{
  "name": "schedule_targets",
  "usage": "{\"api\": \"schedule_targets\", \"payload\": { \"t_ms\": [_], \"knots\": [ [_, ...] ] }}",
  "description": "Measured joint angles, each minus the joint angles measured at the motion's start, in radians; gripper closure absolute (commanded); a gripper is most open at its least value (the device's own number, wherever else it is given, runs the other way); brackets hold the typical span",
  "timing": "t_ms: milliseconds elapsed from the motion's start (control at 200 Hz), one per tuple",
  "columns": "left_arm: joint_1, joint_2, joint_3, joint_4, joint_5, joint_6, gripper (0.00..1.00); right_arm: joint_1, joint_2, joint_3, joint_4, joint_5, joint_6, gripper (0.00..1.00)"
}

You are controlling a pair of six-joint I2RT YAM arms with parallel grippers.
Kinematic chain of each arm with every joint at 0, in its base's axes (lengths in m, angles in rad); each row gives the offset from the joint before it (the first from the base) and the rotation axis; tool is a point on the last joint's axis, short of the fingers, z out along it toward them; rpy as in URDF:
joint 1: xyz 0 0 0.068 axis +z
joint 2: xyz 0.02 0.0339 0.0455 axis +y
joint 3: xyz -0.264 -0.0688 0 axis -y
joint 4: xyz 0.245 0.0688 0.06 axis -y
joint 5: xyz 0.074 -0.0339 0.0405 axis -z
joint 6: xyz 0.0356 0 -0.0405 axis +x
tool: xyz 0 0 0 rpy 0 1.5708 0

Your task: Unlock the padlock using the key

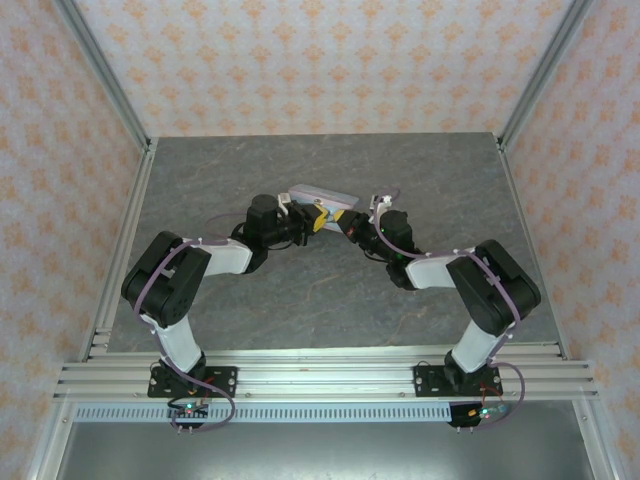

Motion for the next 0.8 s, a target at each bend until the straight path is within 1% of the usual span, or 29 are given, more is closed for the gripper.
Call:
{"api": "schedule_targets", "payload": {
  "t_ms": [345, 540, 801],
  "knots": [
    [0.0, -0.005, 0.0, -0.008, -0.031, 0.005, 1.0, 0.0, 0.042, 0.016, 0.038, -0.002, 0.034, 1.0],
    [0.0, -0.04, 0.0, -0.053, -0.042, 0.039, 1.0, 0.0, 0.042, 0.021, 0.051, -0.013, 0.061, 1.0],
    [0.001, -0.048, 0.0, -0.063, -0.059, 0.076, 1.0, 0.0, 0.042, 0.043, 0.043, -0.021, 0.071, 1.0]
  ]
}}
